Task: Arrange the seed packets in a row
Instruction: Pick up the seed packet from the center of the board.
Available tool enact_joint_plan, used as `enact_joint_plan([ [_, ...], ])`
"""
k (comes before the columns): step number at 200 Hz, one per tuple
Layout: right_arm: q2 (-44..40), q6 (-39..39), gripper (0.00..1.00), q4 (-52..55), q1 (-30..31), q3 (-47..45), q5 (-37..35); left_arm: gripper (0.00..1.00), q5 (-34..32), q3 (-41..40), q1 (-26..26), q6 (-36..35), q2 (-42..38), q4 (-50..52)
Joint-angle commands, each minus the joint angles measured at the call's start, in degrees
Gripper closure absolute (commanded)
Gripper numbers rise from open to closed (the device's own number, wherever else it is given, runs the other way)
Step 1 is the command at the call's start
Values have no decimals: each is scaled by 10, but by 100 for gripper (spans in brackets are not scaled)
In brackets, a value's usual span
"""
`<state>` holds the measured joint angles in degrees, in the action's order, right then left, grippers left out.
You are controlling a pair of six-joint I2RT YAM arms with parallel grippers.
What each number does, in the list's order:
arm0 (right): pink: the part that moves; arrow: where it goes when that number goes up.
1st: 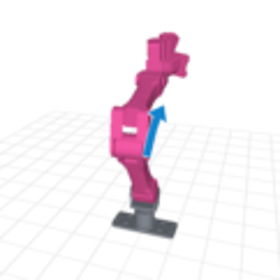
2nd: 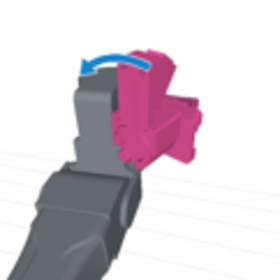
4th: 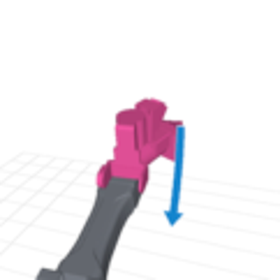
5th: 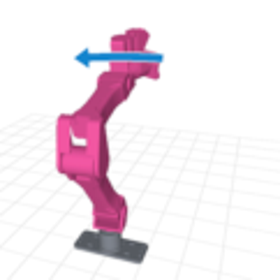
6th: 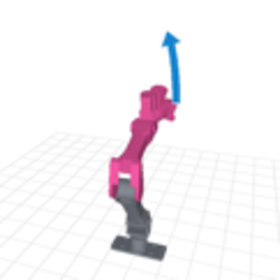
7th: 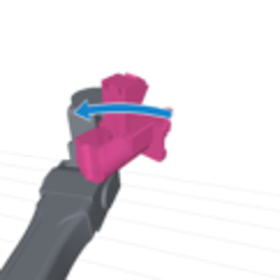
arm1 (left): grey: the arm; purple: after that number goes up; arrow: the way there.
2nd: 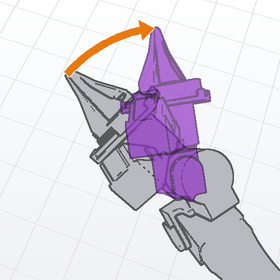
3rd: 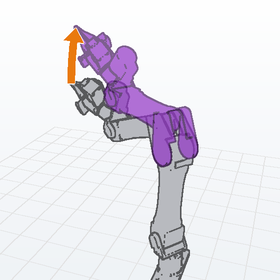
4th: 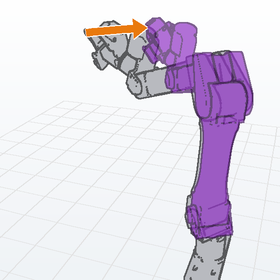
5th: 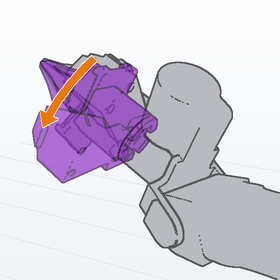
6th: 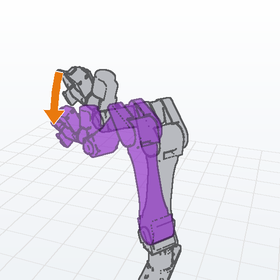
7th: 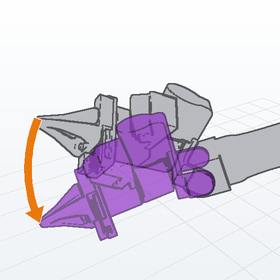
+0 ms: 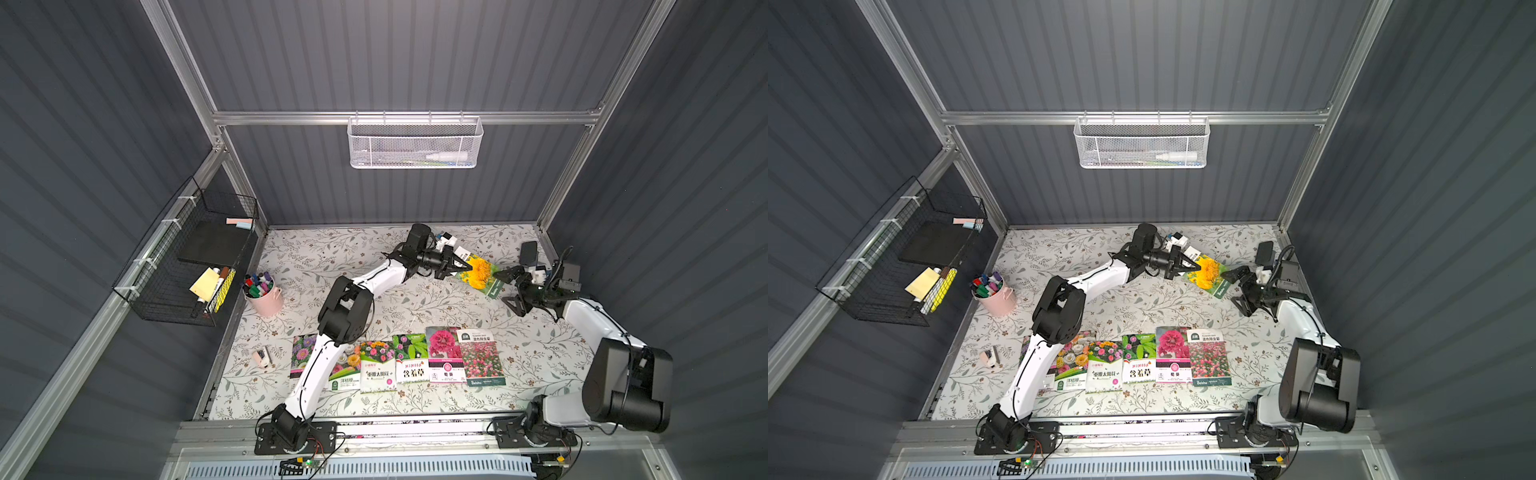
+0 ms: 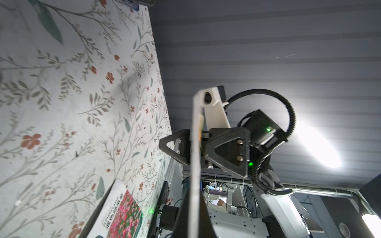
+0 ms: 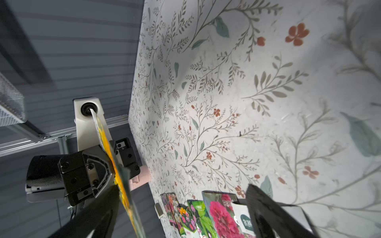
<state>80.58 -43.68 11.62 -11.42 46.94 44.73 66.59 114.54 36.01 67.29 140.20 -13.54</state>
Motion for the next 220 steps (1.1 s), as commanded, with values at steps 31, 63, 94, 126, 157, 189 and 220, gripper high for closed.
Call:
enact_joint_plan([
  [31, -74, -58, 38, -60, 0, -41, 71, 99, 28, -67, 6, 14, -55, -36],
  [63, -91, -67, 59, -76, 1, -53, 89, 92, 24, -83, 10, 34, -55, -56],
  [94, -87, -69, 84, -83, 5, -59, 94, 89, 18, -87, 13, 62, -58, -84],
  [126, -98, -45, 100, -56, 8, -54, 71, 22, -8, -90, 13, 60, -76, -56],
  [157, -175, 16, 100, 28, 7, -42, -50, 0, -91, -136, 12, 53, -118, 5],
  [189, -257, 21, 100, 31, 8, -60, -169, 1, -188, -221, 26, 94, -185, -6],
  [220, -270, -8, 100, 2, 15, -77, -221, 0, -304, -281, 69, 92, -247, 15],
])
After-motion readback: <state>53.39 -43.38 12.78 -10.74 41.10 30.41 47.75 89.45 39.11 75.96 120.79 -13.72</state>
